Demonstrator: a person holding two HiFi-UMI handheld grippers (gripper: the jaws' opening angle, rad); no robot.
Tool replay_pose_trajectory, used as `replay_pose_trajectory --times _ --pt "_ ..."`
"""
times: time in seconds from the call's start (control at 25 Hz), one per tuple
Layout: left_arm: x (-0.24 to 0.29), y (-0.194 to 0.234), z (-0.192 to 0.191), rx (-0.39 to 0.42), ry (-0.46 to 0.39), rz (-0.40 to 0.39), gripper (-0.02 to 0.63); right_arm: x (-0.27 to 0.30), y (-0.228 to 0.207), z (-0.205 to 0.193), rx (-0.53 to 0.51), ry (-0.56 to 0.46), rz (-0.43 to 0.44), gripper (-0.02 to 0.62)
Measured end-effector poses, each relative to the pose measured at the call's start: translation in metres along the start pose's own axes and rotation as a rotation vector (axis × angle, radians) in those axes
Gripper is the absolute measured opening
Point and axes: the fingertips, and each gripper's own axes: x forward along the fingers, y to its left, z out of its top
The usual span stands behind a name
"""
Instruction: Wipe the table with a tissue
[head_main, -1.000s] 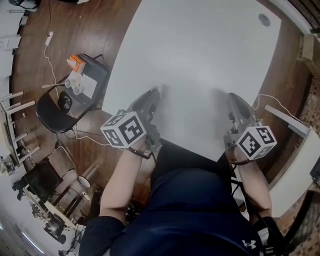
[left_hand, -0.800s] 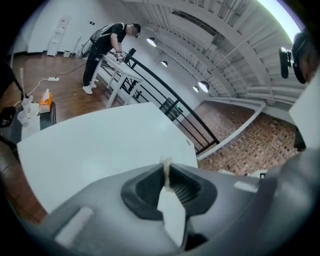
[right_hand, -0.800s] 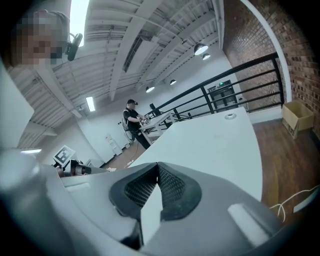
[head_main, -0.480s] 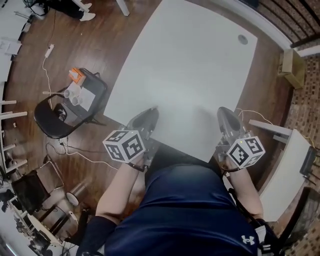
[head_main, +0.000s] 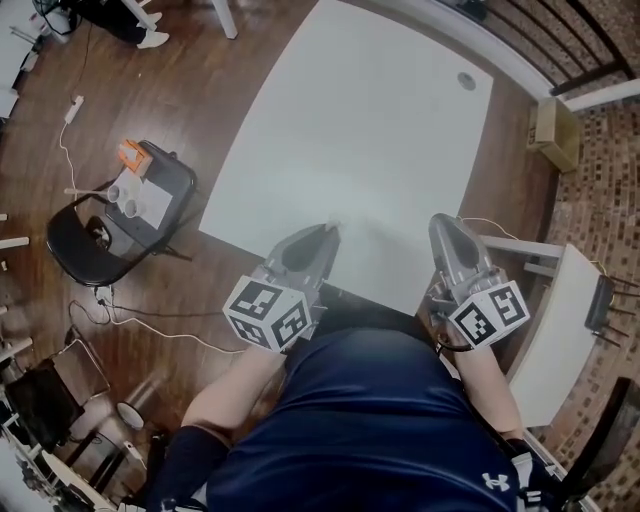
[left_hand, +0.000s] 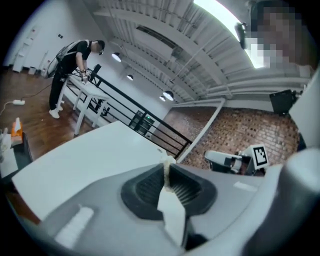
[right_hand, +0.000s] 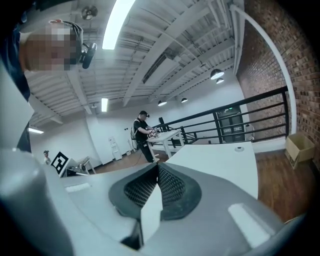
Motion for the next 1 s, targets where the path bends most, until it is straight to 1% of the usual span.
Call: replay_pose_trajectory --times 0.08,0.2,0.32,0.44,0.52,0.72,1.0 --pt "-0.003 -0.011 0.007 0.035 -0.025 -0.02 0.035 -0.001 0.006 -0.001 -0.004 -0.002 0.008 0.011" --pt "-0.009 -0.023 0.015 0.072 -0.057 -0.021 0.035 -0.003 0.01 0.0 -0.013 -0.004 0.026 0.011" --pt "-0.009 -0.02 0.025 0.107 -0.098 0.019 0.035 0.0 0.008 0.003 -0.023 -0.019 0.053 0.011" --pt "-0.007 -0.011 0.027 0.105 -0.129 0.078 0.035 0.005 0.005 0.003 -0.029 -0.036 0.076 0.011" --pt "-0.006 -0.018 0.034 0.108 -0.147 0.083 0.035 0.005 0.002 0.01 -0.048 -0.056 0.08 0.011" --pt "0.002 -0.045 0.042 0.168 -0.148 0.053 0.035 -0.003 -0.008 0.013 -0.032 -0.091 0.083 0.011" --pt "0.012 -0.059 0.034 0.185 -0.13 0.064 0.035 -0.01 -0.013 0.009 -0.043 -0.102 0.112 0.011"
